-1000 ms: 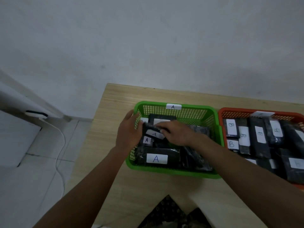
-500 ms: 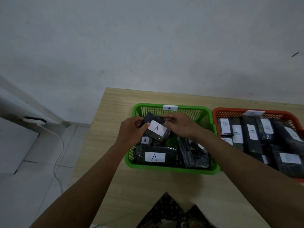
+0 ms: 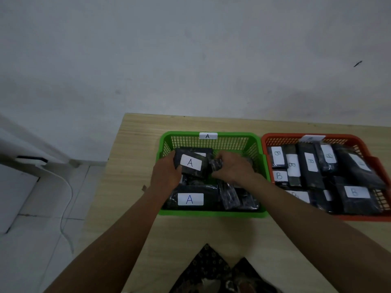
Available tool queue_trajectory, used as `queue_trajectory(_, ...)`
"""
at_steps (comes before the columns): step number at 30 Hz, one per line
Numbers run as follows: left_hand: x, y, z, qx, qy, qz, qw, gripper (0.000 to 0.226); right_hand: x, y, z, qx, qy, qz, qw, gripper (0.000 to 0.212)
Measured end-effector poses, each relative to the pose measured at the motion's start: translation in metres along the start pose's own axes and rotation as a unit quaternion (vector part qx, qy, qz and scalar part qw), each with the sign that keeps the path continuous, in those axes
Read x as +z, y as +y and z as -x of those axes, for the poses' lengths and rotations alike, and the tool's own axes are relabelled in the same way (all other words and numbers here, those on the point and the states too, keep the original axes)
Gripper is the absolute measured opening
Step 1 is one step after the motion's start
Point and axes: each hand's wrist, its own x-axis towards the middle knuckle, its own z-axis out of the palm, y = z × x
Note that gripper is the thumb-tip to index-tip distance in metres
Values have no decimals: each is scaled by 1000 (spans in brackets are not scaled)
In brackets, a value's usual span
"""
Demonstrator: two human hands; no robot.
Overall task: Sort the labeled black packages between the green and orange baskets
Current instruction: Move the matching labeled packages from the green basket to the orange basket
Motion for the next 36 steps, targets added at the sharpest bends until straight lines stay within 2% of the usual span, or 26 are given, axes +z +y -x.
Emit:
queue_trajectory(3, 5, 4, -4, 23, 12, -26, 999, 36, -13, 6, -5, -13, 18, -213, 977, 40)
queue_trajectory(6, 6, 16, -10, 28, 18, 34, 999, 41, -26, 13, -10, -29, 24, -402, 915, 45)
queue_trajectory(8, 5, 28, -12, 14, -41, 130, 991, 41, -31, 14, -12, -10, 2, -546, 838, 49)
queue_trajectory(10, 4, 37, -12, -27, -156, 235, 959, 40, -34, 12, -12, 1, -16, -644, 765, 49)
queue_trajectory(12, 5, 41, -7, -68, -238, 314, 916, 36, -34, 13, -9, 3, -20, -696, 718, 44)
queue_trajectory(14, 9, 42, -3, -88, -268, 345, 895, 32, -33, 14, -6, 5, -19, -714, 700, 39)
queue_trajectory(15, 11, 42, -2, -92, -274, 353, 890, 32, -33, 14, -5, 5, -16, -707, 707, 36)
queue_trajectory(17, 13, 44, 1, -95, -265, 367, 887, 26, -32, 14, -3, 7, -3, -670, 742, 37)
queue_trajectory(21, 18, 57, 2, -123, -212, 402, 882, 24, -30, 21, 6, 46, 24, -566, 823, 69)
queue_trajectory(22, 21, 63, 2, -120, -209, 398, 885, 26, -30, 26, 10, 58, 40, -555, 829, 70)
queue_trajectory(26, 43, 95, 8, -84, -251, 369, 891, 30, -39, 53, 28, 97, 113, -581, 800, 55)
queue_trajectory(28, 58, 116, 11, -63, -244, 334, 908, 38, -47, 75, 40, 104, 164, -570, 799, 50)
queue_trajectory(33, 106, 172, 16, 17, -137, 171, 976, 43, -68, 141, 71, 130, 272, -468, 831, 39)
queue_trajectory(36, 127, 201, 19, 103, -71, 90, 988, 25, -76, 173, 78, 160, 284, -394, 859, 48)
